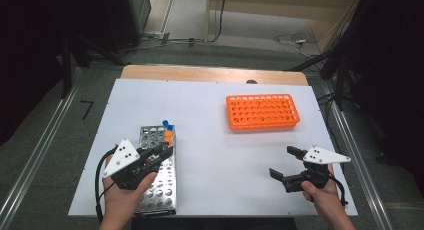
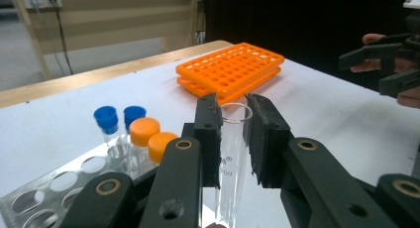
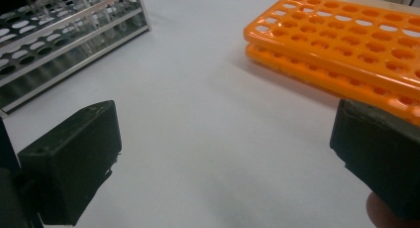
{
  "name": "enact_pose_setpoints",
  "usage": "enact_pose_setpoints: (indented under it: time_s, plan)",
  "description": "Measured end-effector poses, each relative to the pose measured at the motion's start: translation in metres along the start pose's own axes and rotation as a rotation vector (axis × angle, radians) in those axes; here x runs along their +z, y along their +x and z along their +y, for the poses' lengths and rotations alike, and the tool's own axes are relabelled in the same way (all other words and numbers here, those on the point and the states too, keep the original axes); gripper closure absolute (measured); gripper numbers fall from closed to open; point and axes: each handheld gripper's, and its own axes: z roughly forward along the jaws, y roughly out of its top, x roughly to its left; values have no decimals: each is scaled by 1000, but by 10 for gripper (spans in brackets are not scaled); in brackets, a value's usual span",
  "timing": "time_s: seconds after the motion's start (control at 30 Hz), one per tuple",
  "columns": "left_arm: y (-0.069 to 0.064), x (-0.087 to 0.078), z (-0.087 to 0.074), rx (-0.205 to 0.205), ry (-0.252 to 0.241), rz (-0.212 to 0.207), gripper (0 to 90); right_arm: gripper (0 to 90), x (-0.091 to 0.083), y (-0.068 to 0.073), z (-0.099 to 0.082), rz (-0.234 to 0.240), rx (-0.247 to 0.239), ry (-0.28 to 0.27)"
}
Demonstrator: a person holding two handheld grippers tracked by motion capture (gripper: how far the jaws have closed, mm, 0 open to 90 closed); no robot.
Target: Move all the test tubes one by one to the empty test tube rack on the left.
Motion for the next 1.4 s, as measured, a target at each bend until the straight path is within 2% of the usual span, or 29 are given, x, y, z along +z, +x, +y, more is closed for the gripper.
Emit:
enact_pose_setpoints:
  time_s: [0.2,0.37,0.57,0.87,1.13,1.4]
  plan:
    - [2,-1,-6,6,7,28,764,0,-3,-5,-3,-14,9,-3]
    - [3,-1,-9,8,17,33,763,0,-2,-5,-3,-13,11,-2]
    - [-1,2,-15,42,44,48,757,0,-2,-7,-4,-13,15,-2]
    - [0,4,-22,44,73,61,749,0,-3,-8,-5,-16,18,-3]
    - [1,6,-24,43,74,58,739,0,-2,-10,-6,-17,25,1]
    - [2,4,-22,22,55,37,639,0,-2,-13,-7,-23,32,4]
